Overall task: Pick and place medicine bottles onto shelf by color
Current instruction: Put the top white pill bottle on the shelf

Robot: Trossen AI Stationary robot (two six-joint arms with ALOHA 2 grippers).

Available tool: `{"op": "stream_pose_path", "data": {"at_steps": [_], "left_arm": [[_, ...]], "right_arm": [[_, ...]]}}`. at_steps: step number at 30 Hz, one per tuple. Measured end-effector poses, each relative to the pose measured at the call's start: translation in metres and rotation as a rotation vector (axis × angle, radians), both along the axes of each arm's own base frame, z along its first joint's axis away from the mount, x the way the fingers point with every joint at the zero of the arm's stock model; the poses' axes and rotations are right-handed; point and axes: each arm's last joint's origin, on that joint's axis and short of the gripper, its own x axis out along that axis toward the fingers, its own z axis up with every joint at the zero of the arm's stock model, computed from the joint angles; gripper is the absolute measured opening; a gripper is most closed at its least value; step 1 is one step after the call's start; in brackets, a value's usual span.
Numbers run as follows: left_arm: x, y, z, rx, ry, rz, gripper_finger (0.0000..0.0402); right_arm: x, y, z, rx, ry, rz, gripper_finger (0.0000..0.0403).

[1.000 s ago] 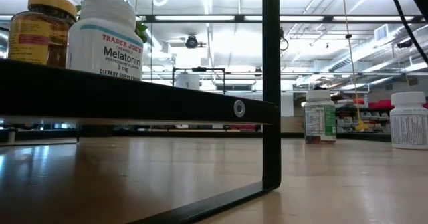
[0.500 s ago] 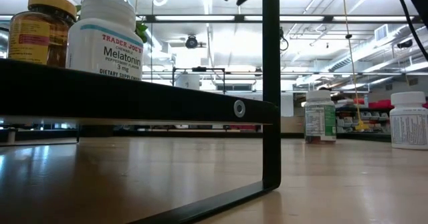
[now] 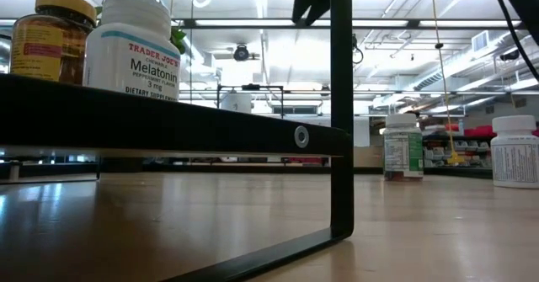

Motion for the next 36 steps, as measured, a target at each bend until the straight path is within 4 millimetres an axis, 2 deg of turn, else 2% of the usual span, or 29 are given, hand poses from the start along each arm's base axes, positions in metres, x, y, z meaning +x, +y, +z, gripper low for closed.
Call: {"op": "stream_pose_path", "data": {"at_steps": [5,9,14,23,31,36], "left_arm": [[0.015,-0.010,-0.023,-0.074,0.114,0.046,0.0305],[0.020,-0.014,-0.035,-0.100,0.165,0.115,0.0305],[0.021,-0.015,-0.037,-0.126,0.172,0.191,0.0309],[0.019,-0.019,-0.043,-0.118,0.212,0.207,0.0307],[0.021,-0.033,-0.058,-0.124,0.250,0.171,0.0307],[0.025,-0.035,-0.067,-0.109,0.272,0.172,0.0302]], "right_arm": [[-0.001,0.001,-0.001,0.000,0.024,0.010,0.0270],[-0.002,0.001,-0.002,0.000,0.043,0.017,0.0270],[-0.004,0.002,-0.003,-0.001,0.080,0.035,0.0270],[-0.004,0.002,-0.004,-0.003,0.086,0.040,0.0270],[-0.005,0.002,-0.004,0.000,0.094,0.038,0.0270],[-0.005,0.002,-0.004,0.002,0.093,0.036,0.0270]]}}
